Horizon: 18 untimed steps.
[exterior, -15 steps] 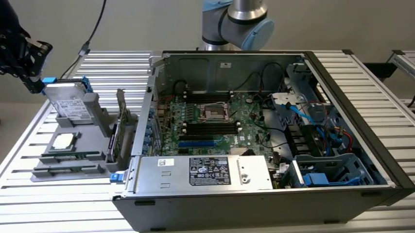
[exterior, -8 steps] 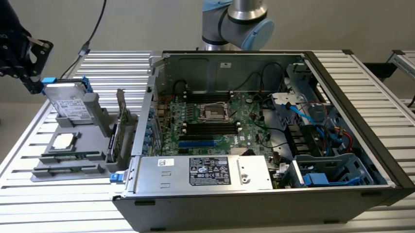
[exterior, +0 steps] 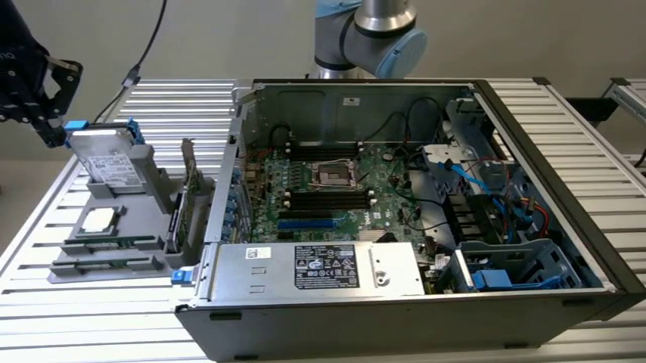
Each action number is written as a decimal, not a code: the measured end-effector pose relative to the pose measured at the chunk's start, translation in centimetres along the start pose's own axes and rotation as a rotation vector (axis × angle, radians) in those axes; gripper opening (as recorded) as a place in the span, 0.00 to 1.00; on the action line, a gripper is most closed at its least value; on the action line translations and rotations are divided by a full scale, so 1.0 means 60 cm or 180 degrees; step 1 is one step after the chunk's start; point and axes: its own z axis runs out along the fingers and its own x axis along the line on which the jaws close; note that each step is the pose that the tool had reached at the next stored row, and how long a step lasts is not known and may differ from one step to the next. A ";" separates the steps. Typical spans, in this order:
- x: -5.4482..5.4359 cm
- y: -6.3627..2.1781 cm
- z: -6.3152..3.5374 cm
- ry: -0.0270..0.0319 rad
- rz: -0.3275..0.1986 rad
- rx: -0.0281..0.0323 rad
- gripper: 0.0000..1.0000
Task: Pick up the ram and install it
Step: 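Pick up the ram and move it above insertion slot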
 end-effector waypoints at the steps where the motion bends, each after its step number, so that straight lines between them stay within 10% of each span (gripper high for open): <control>1: 0.000 0.000 0.000 0.0003 -0.0059 0.0001 0.10; 18: 0.000 0.000 0.002 0.0049 -0.1043 0.0025 0.10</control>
